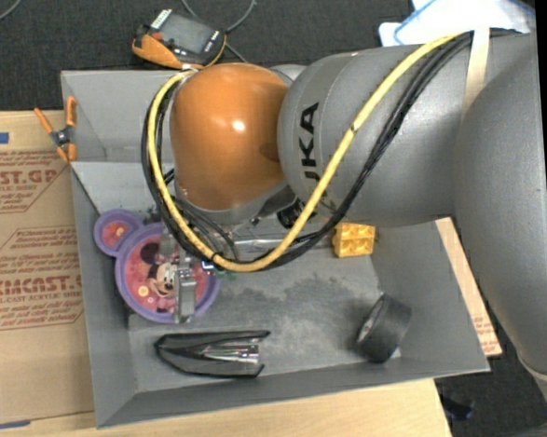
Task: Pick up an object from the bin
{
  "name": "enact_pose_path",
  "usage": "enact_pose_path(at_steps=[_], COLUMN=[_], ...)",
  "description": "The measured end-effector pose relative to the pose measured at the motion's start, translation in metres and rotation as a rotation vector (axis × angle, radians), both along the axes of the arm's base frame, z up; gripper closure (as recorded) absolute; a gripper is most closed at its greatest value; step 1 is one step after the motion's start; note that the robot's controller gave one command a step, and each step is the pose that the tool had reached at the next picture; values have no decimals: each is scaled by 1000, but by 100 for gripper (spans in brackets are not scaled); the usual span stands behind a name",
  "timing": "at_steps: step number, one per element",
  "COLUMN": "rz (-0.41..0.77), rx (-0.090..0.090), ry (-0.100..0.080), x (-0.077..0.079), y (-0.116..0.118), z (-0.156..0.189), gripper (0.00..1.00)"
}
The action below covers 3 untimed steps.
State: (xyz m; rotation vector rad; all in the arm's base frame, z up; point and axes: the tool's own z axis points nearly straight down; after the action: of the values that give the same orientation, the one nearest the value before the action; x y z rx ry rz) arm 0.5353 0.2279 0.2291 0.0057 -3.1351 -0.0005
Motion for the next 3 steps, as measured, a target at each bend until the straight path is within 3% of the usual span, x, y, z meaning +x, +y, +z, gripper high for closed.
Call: enact_pose_path(at_steps=[1, 2, 3], rz=[-3, -159, -137], rx=[1, 4, 8], ry=[-8, -11, -18], x=[2, -2, -14], y=[-1, 12, 19], z=[5, -123, -66], gripper=[0, 0, 0])
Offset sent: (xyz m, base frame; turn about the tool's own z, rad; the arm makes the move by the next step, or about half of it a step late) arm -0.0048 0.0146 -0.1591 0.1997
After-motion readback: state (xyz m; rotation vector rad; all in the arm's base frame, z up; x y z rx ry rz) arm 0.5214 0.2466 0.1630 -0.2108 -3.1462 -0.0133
